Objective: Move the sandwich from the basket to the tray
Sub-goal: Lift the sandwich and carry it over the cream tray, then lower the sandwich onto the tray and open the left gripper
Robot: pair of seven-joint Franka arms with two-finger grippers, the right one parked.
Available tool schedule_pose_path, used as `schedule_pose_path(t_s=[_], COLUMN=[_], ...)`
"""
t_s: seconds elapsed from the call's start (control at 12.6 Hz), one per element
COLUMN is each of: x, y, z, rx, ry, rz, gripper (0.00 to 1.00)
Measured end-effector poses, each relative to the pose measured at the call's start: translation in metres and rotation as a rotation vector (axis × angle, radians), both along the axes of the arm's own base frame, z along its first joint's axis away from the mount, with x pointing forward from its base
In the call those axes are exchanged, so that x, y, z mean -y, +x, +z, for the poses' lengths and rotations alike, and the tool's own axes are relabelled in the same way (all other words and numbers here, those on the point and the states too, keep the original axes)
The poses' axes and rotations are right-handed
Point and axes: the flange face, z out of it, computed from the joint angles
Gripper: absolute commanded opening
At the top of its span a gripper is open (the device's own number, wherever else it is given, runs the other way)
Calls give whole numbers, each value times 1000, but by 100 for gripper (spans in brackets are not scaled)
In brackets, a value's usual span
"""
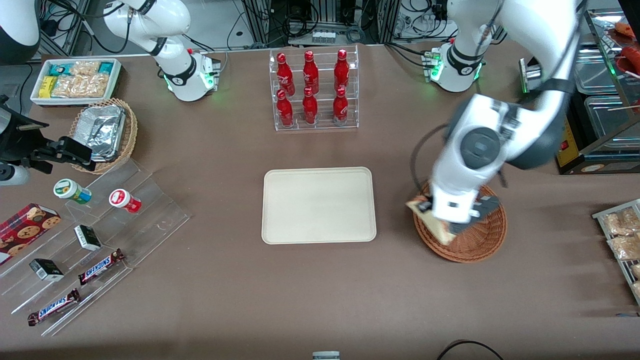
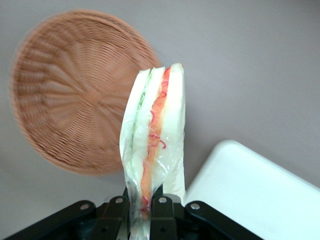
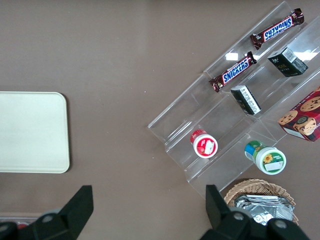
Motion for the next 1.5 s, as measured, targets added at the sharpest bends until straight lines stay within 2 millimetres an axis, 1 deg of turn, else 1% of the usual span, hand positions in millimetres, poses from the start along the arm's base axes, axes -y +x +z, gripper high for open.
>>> schedule_pose_path(t_s=[0.08, 0.16, 0.32, 0.48, 0.55, 0.63, 0.87, 0.95, 1.03, 1.11, 1.19, 1.27, 1.5], x=[35, 69, 138, 195, 218, 234, 257, 263, 265, 267, 268, 269, 270], y=[-13, -27, -49, -65, -73, -79, -99, -106, -110, -111, -112, -112, -111], z=[-4, -13, -38, -66, -82, -100, -156, -170, -177, -179, -178, -178, -174], rx=[-3, -12, -18, -2, 9, 21, 13, 0, -8, -9, -7, -6, -1], ry=[-5, -9, -9, -9, -20, -20, 19, 25, 29, 31, 30, 29, 27], rz=[-57, -113, -224, -316, -351, -383, -461, -475, -482, -487, -492, -494, -494], gripper=[0, 0, 0, 0, 0, 0, 0, 0, 0, 0, 41, 99, 100])
